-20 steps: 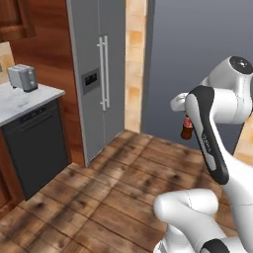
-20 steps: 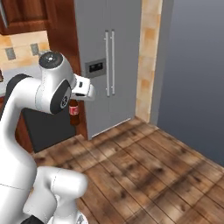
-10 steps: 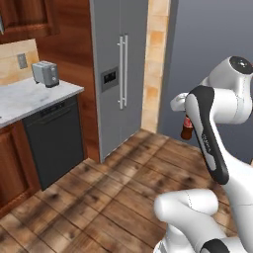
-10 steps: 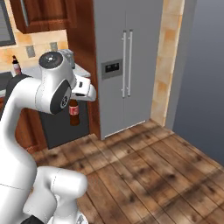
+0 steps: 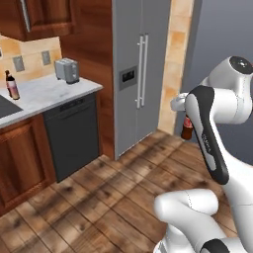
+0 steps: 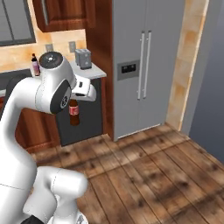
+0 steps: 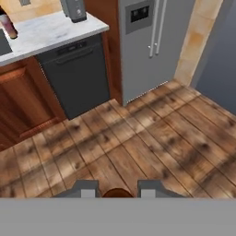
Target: Place the large bottle from the dining counter next to the other large bottle outside the sink, and place the small bottle from the dining counter next to the other small bottle inside the sink.
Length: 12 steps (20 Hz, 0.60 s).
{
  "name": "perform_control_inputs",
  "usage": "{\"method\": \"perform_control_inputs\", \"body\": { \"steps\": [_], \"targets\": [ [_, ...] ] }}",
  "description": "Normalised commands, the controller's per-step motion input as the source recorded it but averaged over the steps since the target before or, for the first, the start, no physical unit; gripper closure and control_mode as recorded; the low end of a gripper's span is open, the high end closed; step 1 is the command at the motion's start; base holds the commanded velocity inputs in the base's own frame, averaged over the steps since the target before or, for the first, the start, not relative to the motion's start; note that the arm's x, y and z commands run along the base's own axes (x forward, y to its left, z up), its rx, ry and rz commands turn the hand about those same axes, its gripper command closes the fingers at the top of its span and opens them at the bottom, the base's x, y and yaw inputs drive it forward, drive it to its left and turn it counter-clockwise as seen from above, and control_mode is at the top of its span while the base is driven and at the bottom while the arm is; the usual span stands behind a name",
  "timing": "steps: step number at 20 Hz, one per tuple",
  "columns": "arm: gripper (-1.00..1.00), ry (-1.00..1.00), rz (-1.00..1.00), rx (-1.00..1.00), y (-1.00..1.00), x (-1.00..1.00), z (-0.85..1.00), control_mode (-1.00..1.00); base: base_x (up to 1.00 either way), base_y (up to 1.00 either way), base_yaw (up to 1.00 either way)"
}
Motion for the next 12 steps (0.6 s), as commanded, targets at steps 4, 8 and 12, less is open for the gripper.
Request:
{"method": "perform_control_inputs", "body": {
  "steps": [4, 8, 12],
  "targets": [
    [1.0, 0.0, 0.0, 0.0, 0.0, 0.0, 0.0, 1.0, 0.0, 0.03, 0.25],
    [1.0, 0.0, 0.0, 0.0, 0.0, 0.0, 0.0, 1.0, 0.0, 0.03, 0.25],
    [1.0, 0.0, 0.0, 0.0, 0.0, 0.0, 0.0, 1.0, 0.0, 0.04, 0.25]
  ]
}}
